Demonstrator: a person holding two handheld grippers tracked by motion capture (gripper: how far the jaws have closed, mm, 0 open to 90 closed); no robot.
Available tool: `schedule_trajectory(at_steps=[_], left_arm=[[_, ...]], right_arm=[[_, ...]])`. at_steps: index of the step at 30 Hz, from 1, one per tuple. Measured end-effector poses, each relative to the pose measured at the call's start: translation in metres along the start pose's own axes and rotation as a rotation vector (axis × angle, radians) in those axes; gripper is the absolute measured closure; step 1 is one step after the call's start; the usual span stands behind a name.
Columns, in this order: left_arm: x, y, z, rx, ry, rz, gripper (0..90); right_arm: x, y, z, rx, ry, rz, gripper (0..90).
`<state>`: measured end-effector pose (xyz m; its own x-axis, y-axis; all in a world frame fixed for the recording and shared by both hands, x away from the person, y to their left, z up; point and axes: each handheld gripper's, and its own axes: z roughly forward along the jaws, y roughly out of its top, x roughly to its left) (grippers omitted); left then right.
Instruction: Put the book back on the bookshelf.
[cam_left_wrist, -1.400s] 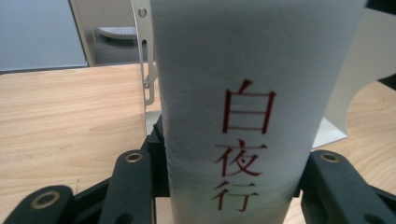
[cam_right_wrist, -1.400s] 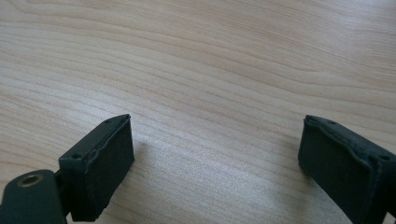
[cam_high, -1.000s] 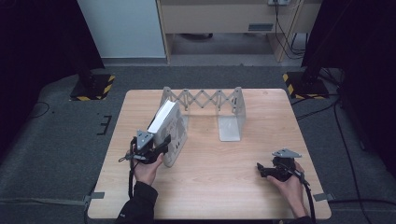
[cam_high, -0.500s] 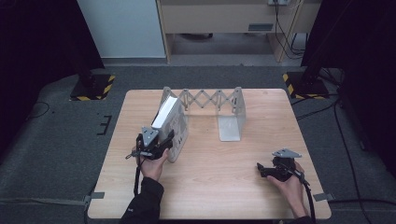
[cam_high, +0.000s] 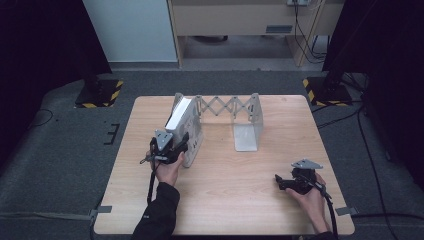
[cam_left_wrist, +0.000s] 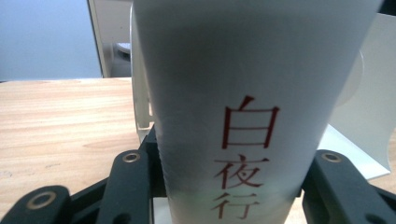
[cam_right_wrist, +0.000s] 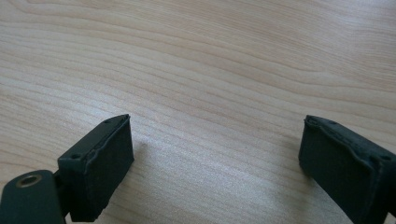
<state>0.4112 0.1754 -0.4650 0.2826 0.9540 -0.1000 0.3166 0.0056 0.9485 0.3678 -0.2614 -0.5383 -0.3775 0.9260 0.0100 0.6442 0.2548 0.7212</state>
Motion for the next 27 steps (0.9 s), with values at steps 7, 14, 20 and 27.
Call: schedule_trajectory(at_steps=[7,14,20,27], left_arm=[[-0.001,-0.001,0.010,-0.030,0.014,-0.015,51.2],[0.005,-0.001,0.009,-0.021,-0.025,-0.006,48.7],[0.007,-0.008,-0.001,0.020,-0.075,0.015,44.0],[0.002,-0.016,0.001,0.059,-0.070,0.001,47.5]], right_arm=[[0.000,0.000,0.000,0.000,0.000,0.000,10.3],[0.000,0.000,0.000,0.000,0.000,0.000,10.3],[0.000,0.000,0.000,0.000,0.000,0.000,10.3],[0.000,0.000,0.000,-0.001,0.000,0.000,10.3]])
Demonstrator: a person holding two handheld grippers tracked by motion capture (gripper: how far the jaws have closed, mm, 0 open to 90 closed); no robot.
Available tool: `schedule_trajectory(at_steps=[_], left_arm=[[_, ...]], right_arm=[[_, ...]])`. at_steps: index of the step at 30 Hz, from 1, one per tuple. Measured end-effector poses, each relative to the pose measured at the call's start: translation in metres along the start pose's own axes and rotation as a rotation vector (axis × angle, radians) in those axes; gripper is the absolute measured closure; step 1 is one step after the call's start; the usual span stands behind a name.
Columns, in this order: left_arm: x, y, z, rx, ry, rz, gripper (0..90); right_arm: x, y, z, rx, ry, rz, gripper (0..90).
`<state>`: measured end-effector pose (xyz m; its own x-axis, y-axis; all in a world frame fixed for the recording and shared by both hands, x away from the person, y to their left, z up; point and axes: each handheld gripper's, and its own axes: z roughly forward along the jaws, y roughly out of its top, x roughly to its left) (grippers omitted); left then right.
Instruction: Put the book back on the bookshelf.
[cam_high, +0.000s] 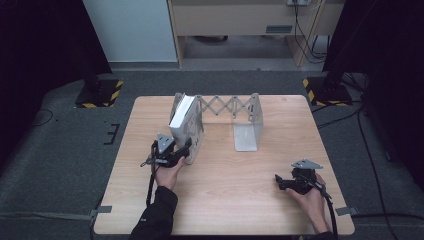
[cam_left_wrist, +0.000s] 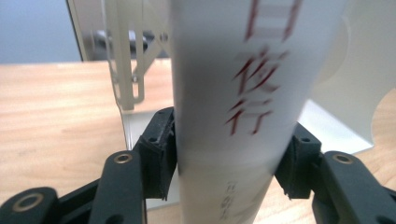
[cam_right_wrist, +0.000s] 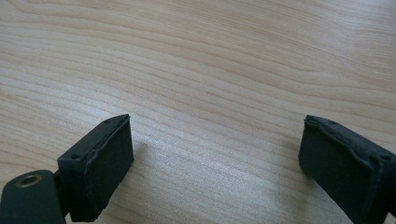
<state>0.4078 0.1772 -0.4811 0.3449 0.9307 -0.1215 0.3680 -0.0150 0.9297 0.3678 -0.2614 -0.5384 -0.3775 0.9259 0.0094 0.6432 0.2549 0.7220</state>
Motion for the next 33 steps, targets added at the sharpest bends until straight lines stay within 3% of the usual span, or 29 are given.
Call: schedule_trajectory(at_steps=[3,7,10,18,21,25,28,33], left_arm=[[-0.006,0.001,0.000,-0.004,0.064,0.030,51.3],[-0.006,0.001,0.001,-0.016,0.092,0.018,52.0],[-0.007,0.001,0.006,-0.030,0.128,0.039,52.0],[-0.001,0.003,0.013,-0.041,0.091,0.027,50.7],[0.005,-0.001,0.011,-0.054,0.021,-0.017,48.1],[0.006,-0.006,0.004,-0.045,-0.019,-0.035,45.5],[0.006,-0.009,0.000,-0.041,-0.036,-0.036,45.7],[0.002,-0.008,-0.001,-0.028,-0.024,-0.023,46.4]], right_arm=[[0.000,0.000,0.000,0.001,0.000,0.000,10.3],[0.000,0.000,0.000,0.001,0.000,0.001,10.3],[0.000,0.000,0.000,0.001,0.001,0.000,10.3],[0.000,0.000,0.000,0.000,0.001,-0.003,10.0],[0.000,0.000,0.000,-0.001,0.000,-0.001,10.0],[0.000,0.000,0.000,-0.001,0.001,-0.003,10.0],[0.000,0.000,0.000,-0.001,0.001,-0.003,10.0],[0.000,0.000,0.000,-0.001,0.000,-0.001,10.0]])
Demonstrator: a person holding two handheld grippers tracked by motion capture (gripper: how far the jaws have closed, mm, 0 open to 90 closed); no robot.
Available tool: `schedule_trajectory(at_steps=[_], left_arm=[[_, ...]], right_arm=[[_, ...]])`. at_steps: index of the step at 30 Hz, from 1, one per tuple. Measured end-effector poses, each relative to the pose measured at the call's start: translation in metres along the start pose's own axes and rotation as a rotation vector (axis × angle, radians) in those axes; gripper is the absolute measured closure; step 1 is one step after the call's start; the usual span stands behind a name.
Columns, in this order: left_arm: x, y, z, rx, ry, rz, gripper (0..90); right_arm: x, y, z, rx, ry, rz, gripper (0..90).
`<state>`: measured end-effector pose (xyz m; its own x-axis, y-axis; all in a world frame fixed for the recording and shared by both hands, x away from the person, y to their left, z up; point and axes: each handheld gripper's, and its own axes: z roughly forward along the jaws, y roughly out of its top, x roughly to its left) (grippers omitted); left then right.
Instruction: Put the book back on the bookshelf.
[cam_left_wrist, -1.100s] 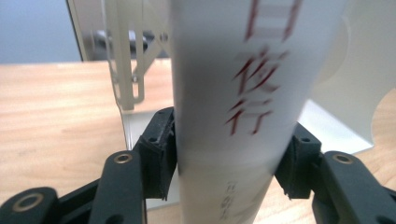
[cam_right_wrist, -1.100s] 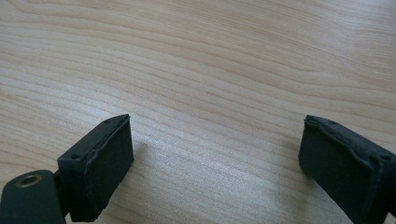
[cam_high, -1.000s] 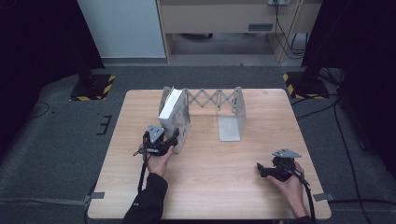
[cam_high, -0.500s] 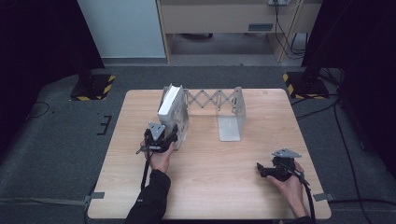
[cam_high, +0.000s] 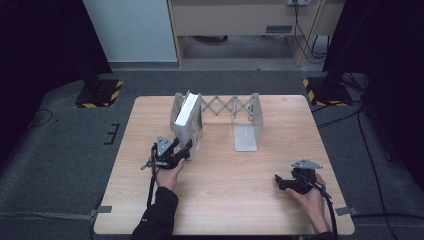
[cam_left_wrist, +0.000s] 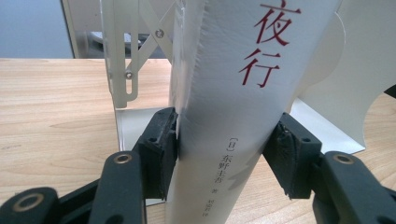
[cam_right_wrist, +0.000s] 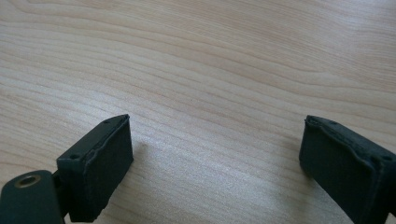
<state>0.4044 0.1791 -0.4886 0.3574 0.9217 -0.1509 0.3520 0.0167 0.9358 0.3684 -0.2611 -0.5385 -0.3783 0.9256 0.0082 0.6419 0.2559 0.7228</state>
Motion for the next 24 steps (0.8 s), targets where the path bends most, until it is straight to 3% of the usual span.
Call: schedule_trajectory(at_steps=[5,8,15,18,24], left_arm=[[-0.002,0.003,0.002,0.011,0.013,0.010,46.6],[-0.004,0.003,0.006,0.010,0.000,0.009,45.6],[-0.010,0.004,0.021,-0.011,-0.007,0.006,42.8],[-0.012,0.006,0.026,0.000,-0.002,0.026,42.6],[-0.013,0.009,0.035,-0.003,0.008,0.020,42.7]], right_arm=[[0.000,0.000,0.000,0.000,0.000,0.000,10.0],[0.000,0.000,0.000,0.000,0.000,0.000,9.9],[0.000,0.000,0.000,0.001,0.000,0.000,10.0],[0.000,0.000,0.000,0.001,0.000,0.000,10.0],[0.000,0.000,0.000,0.001,0.000,0.000,10.0]])
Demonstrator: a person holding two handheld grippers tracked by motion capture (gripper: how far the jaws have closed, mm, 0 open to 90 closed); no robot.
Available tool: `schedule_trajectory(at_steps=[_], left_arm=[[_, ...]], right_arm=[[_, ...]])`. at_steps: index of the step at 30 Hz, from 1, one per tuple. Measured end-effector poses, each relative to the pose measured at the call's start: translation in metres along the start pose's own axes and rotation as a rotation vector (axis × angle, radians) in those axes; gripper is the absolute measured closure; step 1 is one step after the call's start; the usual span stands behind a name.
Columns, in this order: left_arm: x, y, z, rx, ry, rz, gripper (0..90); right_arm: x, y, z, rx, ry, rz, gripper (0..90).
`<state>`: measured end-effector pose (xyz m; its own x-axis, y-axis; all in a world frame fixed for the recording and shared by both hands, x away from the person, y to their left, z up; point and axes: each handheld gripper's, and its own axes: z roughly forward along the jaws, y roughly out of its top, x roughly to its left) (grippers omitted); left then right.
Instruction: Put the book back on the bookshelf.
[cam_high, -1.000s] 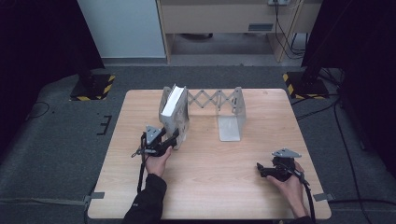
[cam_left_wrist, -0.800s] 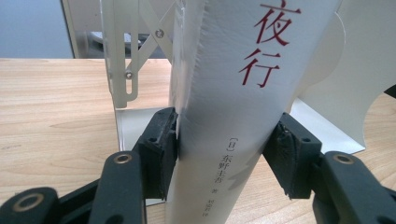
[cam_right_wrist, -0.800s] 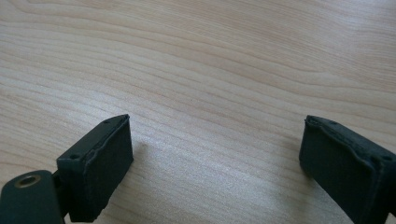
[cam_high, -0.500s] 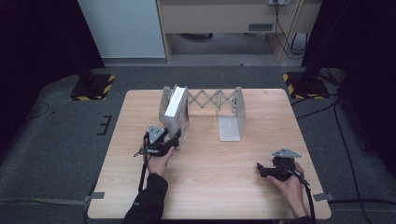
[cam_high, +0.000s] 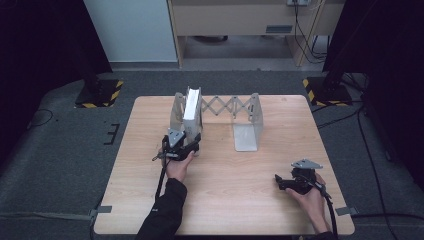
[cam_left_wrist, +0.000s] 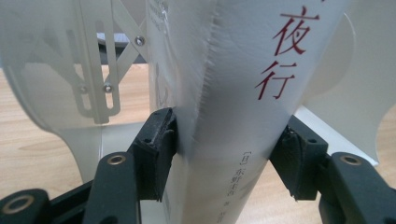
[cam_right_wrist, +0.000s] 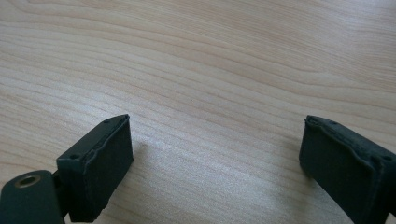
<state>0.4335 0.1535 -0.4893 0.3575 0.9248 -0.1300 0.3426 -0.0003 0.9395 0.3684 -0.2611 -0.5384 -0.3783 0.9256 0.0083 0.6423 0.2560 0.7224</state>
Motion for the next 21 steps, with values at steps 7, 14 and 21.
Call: schedule_trajectory(at_steps=[7,14,21], left_arm=[[0.002,0.000,0.006,-0.019,0.003,-0.010,42.7],[0.002,0.005,0.014,0.002,0.006,0.003,42.0],[0.001,0.006,0.013,0.010,0.005,0.005,41.9]], right_arm=[[0.000,0.000,0.000,0.000,0.000,0.000,9.9],[0.000,0.000,0.000,0.001,0.001,-0.004,9.9],[0.000,0.000,0.000,0.001,0.002,-0.003,10.0]])
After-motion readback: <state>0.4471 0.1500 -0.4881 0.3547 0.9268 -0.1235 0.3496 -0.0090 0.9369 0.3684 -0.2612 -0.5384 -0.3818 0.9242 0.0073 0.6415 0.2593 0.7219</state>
